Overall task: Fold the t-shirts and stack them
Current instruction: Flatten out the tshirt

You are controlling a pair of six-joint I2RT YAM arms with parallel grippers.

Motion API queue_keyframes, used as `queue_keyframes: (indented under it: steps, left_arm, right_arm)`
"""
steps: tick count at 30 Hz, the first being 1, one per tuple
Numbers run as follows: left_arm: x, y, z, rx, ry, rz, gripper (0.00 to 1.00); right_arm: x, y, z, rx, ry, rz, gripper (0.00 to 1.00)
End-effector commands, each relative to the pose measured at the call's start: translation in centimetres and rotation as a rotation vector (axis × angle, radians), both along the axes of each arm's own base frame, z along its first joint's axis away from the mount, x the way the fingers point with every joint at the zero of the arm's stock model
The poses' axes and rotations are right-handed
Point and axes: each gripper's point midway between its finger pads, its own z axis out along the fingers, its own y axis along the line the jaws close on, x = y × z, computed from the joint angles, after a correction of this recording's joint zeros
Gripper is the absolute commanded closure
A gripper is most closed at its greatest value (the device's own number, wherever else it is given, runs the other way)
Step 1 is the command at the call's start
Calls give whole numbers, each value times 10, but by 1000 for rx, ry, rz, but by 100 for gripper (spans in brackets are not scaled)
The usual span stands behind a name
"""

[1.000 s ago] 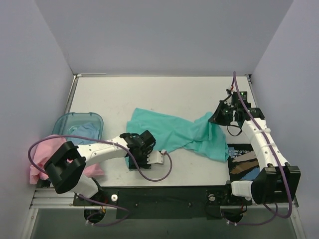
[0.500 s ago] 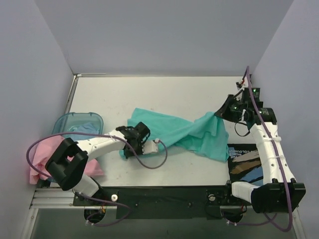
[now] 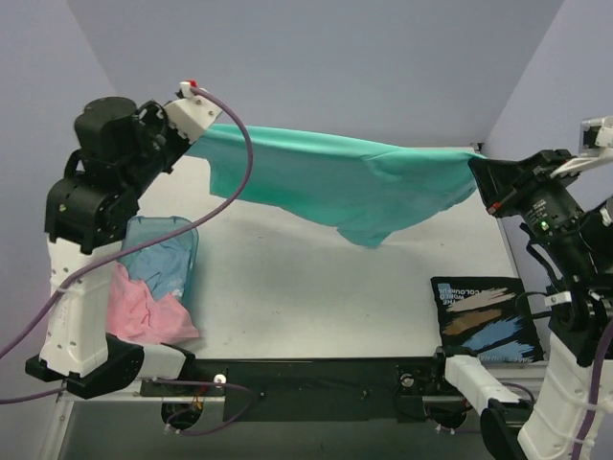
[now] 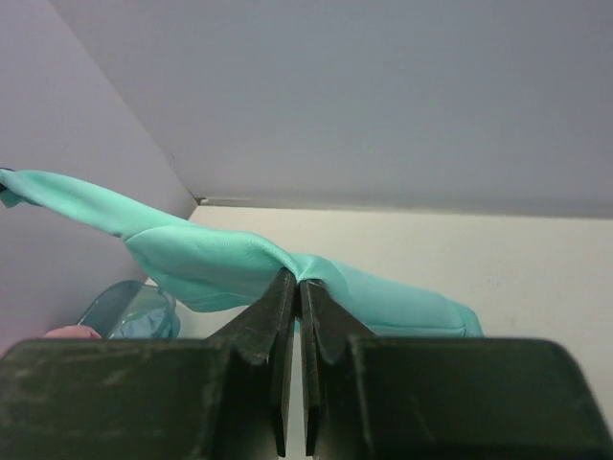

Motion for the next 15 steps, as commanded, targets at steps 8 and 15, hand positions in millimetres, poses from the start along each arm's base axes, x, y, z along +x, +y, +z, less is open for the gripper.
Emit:
queue_keyframes:
  steps: [8,15]
  left_arm:
    - [71,0,1,70,31,117,100]
    - [177,-11,-2,57,-105,195,100]
  right_arm:
    - [102,14,26,56,-101,102,100]
    - [216,12,32,109,-95,128,100]
